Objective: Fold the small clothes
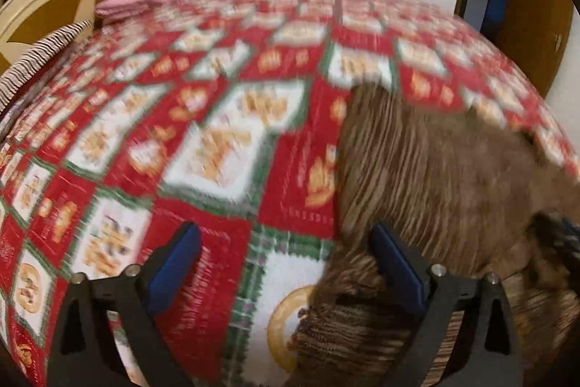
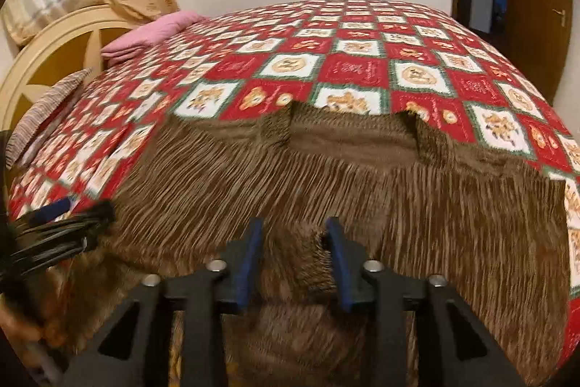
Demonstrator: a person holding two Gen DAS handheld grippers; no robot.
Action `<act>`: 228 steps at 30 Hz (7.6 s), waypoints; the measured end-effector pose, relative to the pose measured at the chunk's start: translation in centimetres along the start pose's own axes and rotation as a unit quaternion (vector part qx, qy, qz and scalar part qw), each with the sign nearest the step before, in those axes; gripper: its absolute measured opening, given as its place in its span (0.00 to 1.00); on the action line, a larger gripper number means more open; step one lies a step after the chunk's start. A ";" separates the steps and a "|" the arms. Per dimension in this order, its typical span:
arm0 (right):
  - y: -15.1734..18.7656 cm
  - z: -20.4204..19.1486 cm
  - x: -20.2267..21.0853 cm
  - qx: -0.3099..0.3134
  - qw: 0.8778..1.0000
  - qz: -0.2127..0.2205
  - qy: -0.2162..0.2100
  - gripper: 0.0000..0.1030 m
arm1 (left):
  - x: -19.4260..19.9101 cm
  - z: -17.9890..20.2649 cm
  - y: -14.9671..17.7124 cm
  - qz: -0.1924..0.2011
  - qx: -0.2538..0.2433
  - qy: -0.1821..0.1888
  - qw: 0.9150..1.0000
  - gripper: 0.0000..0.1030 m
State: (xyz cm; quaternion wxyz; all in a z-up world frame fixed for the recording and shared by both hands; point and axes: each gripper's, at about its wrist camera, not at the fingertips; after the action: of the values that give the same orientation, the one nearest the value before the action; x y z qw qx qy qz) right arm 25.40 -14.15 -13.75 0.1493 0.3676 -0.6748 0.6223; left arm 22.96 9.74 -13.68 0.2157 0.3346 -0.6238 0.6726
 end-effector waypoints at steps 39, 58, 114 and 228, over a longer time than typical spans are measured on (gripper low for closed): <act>-3.3 4.1 -3.1 0.013 0.997 -0.014 0.079 0.28 | 1.3 -2.6 2.2 0.021 0.047 -0.022 0.998 1.00; 6.7 -1.2 4.6 -0.014 0.997 -0.061 -0.053 0.33 | 2.5 -2.9 3.4 0.012 0.012 0.028 0.999 1.00; 26.1 1.7 24.9 -0.115 0.983 -0.136 -0.053 0.05 | 18.8 -9.7 21.4 -0.118 -0.088 0.282 0.948 0.08; 10.0 6.5 15.2 -0.001 0.995 0.024 0.100 0.08 | 9.7 -6.7 9.1 0.014 -0.009 0.299 0.954 0.10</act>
State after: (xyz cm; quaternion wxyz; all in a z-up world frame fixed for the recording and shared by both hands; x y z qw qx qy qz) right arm 9.80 -25.45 -12.24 0.2014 0.2871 -0.6659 0.6584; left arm 8.66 13.90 -13.01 0.3859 0.1077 -0.5418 0.7389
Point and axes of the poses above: each gripper's, at about its wrist camera, not at the fingertips, and x roughly against the way its jaws point, z to its right, y to its underside, and after that the axes turned 7 degrees about z, right-handed
